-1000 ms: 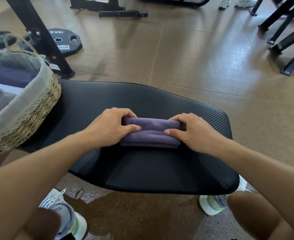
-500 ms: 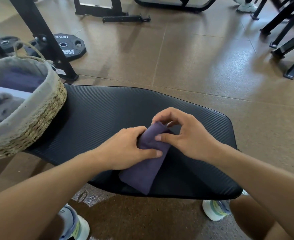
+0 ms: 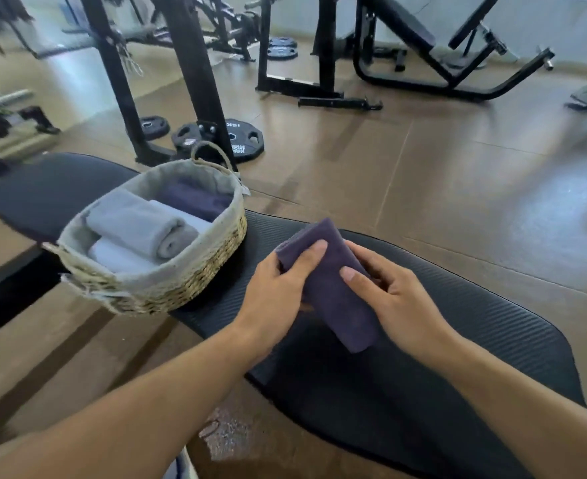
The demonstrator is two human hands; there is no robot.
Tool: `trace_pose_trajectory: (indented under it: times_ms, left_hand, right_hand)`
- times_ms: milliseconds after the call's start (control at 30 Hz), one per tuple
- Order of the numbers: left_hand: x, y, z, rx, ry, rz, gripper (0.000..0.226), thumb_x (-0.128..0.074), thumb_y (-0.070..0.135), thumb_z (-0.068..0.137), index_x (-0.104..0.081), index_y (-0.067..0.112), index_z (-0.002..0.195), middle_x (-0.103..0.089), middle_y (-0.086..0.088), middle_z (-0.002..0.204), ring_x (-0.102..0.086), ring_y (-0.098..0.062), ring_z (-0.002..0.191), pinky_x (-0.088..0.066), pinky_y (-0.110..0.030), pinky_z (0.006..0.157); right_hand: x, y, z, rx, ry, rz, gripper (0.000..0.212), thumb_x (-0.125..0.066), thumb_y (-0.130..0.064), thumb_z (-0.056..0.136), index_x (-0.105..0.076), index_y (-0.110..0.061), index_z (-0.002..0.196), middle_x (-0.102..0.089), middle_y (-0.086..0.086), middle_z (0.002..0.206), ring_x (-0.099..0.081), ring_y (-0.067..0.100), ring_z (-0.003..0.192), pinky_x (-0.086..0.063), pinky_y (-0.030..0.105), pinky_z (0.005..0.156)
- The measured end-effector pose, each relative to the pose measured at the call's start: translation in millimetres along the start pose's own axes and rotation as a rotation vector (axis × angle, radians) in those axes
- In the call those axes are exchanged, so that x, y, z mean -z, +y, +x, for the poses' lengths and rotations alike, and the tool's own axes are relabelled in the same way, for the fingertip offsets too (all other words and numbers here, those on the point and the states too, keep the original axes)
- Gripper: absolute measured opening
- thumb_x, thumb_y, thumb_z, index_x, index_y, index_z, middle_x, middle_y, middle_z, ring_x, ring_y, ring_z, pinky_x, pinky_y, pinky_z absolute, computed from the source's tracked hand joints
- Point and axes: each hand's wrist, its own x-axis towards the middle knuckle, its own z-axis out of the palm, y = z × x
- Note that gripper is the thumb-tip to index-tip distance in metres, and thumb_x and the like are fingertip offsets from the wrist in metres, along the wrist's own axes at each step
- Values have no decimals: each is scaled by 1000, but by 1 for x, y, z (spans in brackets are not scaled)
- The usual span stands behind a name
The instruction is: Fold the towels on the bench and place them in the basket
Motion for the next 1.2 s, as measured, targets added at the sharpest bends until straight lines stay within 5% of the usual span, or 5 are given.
trace_pose_trajectory:
  times_ms: [167, 300, 533, 800, 1200]
  left_hand:
    - [45, 30, 10, -348, 197, 147, 13, -67, 29, 95, -69, 23, 106, -75, 16, 94, -69, 2, 91, -50, -12, 74]
    - [87, 53, 29, -459, 459, 282, 28, -57, 36, 101, -53, 24, 127, -65, 16, 111, -61, 8, 96, -53, -22, 85]
    - [151, 50, 49, 38, 324, 1462, 85, -39, 62, 97, -17, 6, 157, -12, -16, 167, -4, -30, 155, -12, -53, 124]
    - [153, 38, 54, 124, 142, 1505, 103, -38, 74, 92, 2, 7, 160, 7, -17, 168, 12, -31, 155, -2, -52, 125]
    - [142, 38, 58, 126, 177, 1473, 109, -42, 75, 90, 14, 11, 159, 16, -17, 167, 21, -33, 153, 4, -52, 125]
  right_hand:
    - [-39, -37, 47, 122, -33, -21, 36, -66, -14, 97, -67, -33, 127, -75, -20, 110, -68, -3, 108, -54, 18, 92]
    - [-75, -71, 101, 202, 7, -95, 32, -66, -18, 98, -70, -43, 118, -75, -26, 103, -68, -6, 101, -53, 19, 88]
    - [-143, -93, 214, 108, -20, -400, 21, -57, -27, 100, -76, -21, 94, -72, -1, 88, -66, 21, 89, -48, 33, 74]
    - [-197, -48, 274, 3, -212, -890, 33, -52, -39, 102, -68, -13, 113, -65, 10, 122, -60, 32, 115, -46, 34, 91]
    - [-155, -82, 232, 151, -14, -587, 24, -57, -30, 99, -79, -21, 98, -76, -4, 102, -66, 16, 94, -54, 35, 88]
